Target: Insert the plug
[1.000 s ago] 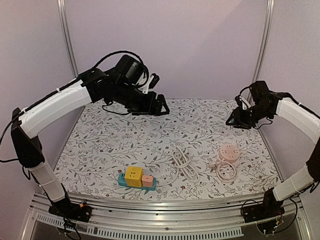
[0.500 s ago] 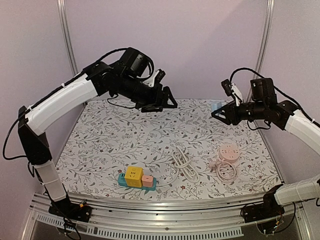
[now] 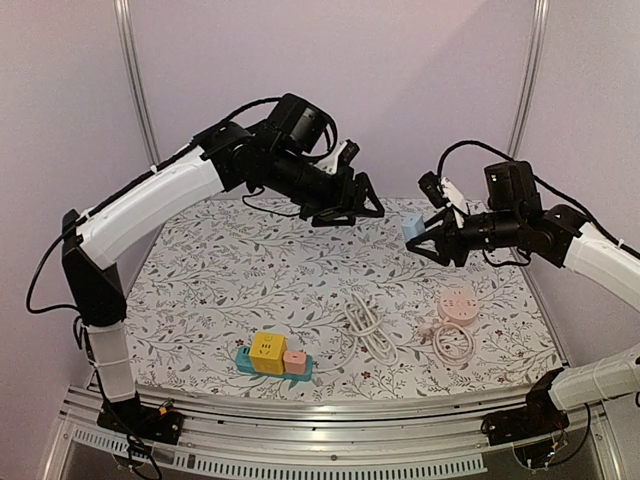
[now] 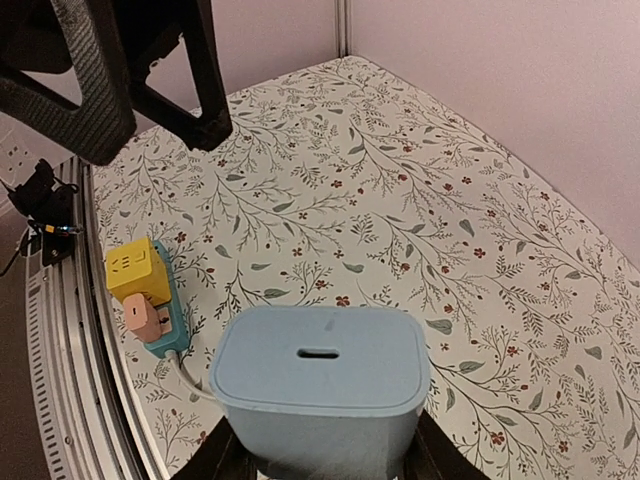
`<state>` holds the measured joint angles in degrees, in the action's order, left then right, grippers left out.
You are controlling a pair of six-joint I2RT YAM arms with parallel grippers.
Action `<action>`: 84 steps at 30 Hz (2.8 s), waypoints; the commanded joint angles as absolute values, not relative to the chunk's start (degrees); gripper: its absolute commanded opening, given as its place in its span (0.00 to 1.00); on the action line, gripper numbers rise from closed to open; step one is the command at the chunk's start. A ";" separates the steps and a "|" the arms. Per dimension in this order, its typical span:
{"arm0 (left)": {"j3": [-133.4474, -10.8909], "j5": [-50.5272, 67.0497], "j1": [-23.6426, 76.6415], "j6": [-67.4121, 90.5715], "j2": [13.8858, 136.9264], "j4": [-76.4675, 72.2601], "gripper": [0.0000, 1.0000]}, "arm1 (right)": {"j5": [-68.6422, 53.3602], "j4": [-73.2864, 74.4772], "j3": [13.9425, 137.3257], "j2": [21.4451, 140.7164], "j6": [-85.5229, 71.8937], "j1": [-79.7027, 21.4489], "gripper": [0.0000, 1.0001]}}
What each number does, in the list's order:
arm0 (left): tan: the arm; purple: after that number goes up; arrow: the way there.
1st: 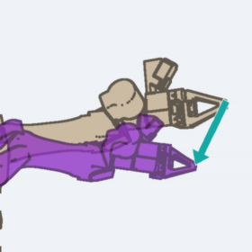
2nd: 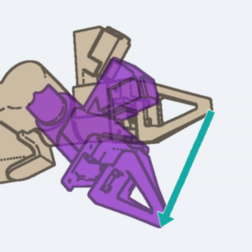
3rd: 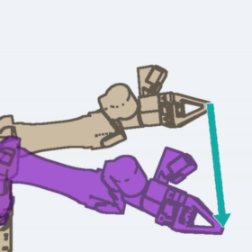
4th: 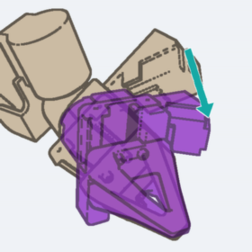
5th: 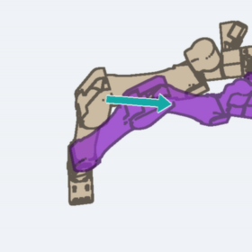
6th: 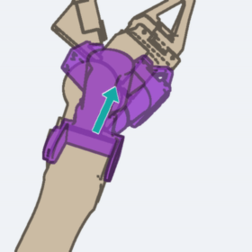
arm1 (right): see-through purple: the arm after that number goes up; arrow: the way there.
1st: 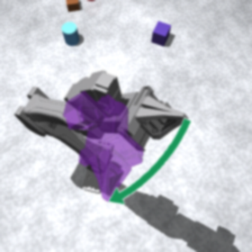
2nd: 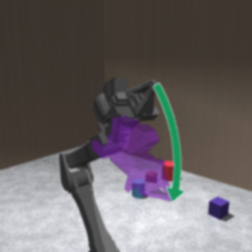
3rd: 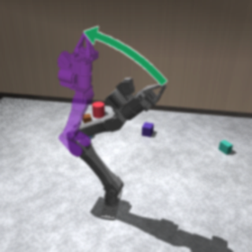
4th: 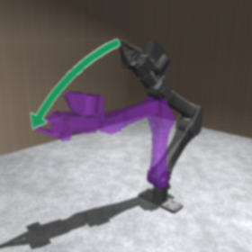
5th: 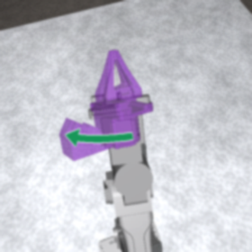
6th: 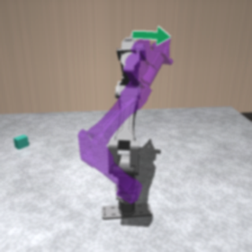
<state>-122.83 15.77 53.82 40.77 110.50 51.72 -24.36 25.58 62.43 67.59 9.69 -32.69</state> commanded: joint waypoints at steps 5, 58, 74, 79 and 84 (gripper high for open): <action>-128.92 17.49 56.40 41.43 115.24 51.87 0.67 | -23.78 26.87 64.46 70.02 11.78 -36.77 0.00; -126.17 17.55 58.06 40.35 118.00 53.51 0.11 | -16.05 27.52 67.62 72.21 10.87 -43.07 0.07; -124.18 19.87 58.18 40.23 118.52 52.78 0.32 | -16.58 27.67 67.77 71.62 10.90 -46.18 0.03; -122.95 20.22 58.15 40.32 117.89 52.37 0.35 | -16.33 27.84 67.70 71.63 11.31 -46.81 0.03; -122.76 21.83 57.80 40.52 117.88 51.79 0.36 | -16.25 28.31 67.68 71.50 12.27 -47.12 0.02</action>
<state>-124.01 20.93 57.84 40.69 118.19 51.16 -14.33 31.90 66.19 72.58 10.83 -45.80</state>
